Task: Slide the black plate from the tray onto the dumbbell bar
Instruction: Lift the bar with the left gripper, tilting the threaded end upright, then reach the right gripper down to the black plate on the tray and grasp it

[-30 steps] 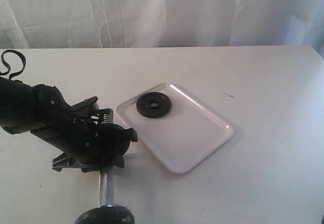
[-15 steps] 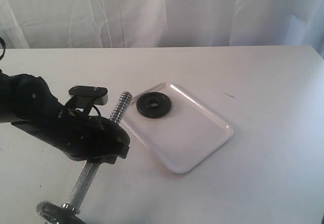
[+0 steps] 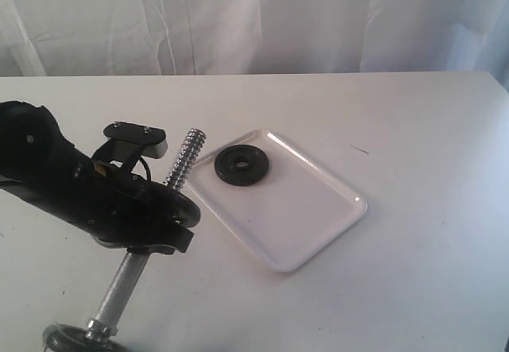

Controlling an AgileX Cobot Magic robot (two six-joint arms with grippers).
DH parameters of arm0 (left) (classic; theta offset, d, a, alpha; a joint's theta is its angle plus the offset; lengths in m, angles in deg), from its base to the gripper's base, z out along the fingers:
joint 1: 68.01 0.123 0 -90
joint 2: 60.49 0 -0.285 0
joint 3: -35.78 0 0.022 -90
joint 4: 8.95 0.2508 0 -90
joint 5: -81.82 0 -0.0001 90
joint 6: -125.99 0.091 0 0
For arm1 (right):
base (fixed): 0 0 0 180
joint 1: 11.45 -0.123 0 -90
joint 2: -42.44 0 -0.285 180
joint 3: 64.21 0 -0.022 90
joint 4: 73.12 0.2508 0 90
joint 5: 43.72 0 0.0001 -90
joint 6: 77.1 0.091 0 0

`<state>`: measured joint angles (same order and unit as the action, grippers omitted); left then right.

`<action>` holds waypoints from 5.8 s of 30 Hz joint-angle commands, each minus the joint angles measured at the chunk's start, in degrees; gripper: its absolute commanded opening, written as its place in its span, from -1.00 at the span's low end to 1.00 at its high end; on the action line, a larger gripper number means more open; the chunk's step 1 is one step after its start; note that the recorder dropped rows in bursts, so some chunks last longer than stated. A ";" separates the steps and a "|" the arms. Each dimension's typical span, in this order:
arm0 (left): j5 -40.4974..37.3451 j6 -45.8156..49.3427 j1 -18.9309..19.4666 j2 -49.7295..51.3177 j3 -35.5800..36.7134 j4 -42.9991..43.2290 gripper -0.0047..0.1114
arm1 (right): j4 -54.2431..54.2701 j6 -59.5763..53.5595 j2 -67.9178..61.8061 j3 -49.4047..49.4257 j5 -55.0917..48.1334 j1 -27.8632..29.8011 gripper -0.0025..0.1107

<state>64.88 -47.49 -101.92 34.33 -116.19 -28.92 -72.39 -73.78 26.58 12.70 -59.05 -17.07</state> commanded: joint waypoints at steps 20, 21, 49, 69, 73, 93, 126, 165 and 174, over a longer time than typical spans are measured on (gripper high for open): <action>-11.07 16.96 -0.06 -7.72 -0.60 -1.42 -0.92 | -0.30 0.08 0.40 0.31 0.20 -0.04 -0.96; -11.46 17.96 -0.06 -7.72 -0.60 -1.42 -0.92 | -0.30 0.08 0.40 0.31 0.30 -0.04 -0.96; -9.64 20.44 0.05 -7.72 -0.60 -1.42 -0.92 | 2.62 22.07 0.40 0.31 17.59 -0.04 -0.96; -4.05 17.63 2.92 -7.72 -0.60 1.44 -0.92 | -2.18 46.88 -0.09 -2.54 26.38 -0.89 -0.96; -4.06 17.66 6.48 -7.72 -0.60 1.44 -0.92 | -10.02 46.05 -6.95 -11.06 19.44 -2.26 -0.96; -3.64 17.88 9.94 -7.72 -0.60 3.81 -0.92 | 5.74 -22.30 -82.81 -72.90 -16.22 -19.05 -0.38; -4.11 17.27 9.94 -7.72 -0.60 7.88 -0.92 | 11.54 -24.14 -126.21 -108.31 -29.41 -24.60 0.90; -4.10 15.93 9.94 -7.72 -0.60 7.88 -0.92 | 7.20 -19.46 -127.48 -108.30 -28.24 -24.60 0.35; -4.10 15.93 9.94 -7.72 -0.60 7.88 -0.92 | 7.35 -19.33 -127.48 -108.30 -28.36 -24.60 -0.50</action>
<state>58.45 -32.05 -92.15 29.31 -115.29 -21.08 -65.20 -93.84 -101.04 -95.62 -86.85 -41.65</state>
